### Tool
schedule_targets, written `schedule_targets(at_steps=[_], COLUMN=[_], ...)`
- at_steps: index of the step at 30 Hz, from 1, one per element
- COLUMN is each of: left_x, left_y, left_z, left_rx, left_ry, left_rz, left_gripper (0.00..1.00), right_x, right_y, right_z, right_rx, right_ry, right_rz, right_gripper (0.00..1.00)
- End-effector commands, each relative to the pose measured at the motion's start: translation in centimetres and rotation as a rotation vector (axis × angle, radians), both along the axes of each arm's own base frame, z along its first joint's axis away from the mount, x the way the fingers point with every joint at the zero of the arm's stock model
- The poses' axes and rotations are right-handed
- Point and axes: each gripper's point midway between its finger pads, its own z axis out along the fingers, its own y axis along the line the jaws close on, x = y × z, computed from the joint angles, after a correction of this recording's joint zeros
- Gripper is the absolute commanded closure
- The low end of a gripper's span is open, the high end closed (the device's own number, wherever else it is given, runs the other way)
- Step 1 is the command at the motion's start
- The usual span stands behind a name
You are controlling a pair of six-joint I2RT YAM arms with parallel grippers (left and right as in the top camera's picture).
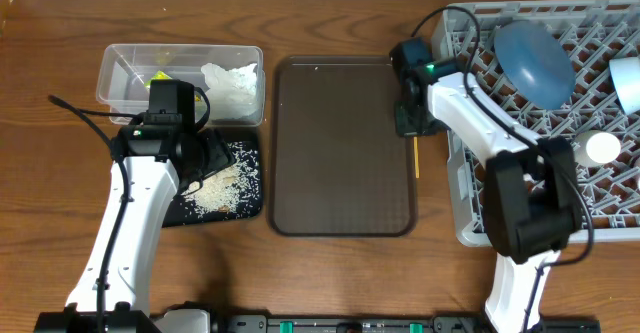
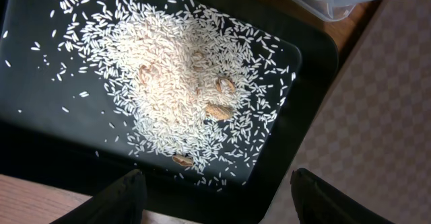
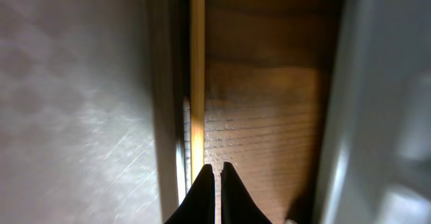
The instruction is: Sort waste into correct bins and load items into the dishwasher rack
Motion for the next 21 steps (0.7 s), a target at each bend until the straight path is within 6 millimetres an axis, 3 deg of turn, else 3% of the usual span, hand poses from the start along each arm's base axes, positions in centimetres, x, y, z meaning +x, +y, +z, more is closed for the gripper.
schedule_targets(at_steps=[1, 11, 16, 21], left_x=[0.1, 0.1, 0.1, 0.1], left_y=[0.3, 0.3, 0.3, 0.3], left_z=[0.1, 0.1, 0.1, 0.1], left_rx=[0.009, 0.009, 0.009, 0.009], left_ry=[0.003, 0.003, 0.002, 0.003], left_rz=[0.006, 0.006, 0.006, 0.006], left_gripper=[0.29, 0.28, 0.28, 0.28], right_x=[-0.2, -0.4, -0.3, -0.1], right_y=[0.2, 0.9, 3.2, 3.2], right_z=[-1.4, -1.8, -1.9, -1.9], right_rx=[0.0, 0.04, 0.162, 0.16], right_ry=[0.025, 0.043, 0.059, 0.052], right_rz=[-0.032, -0.029, 0.053, 0.054], right_gripper=[0.97, 0.97, 0.97, 0.96])
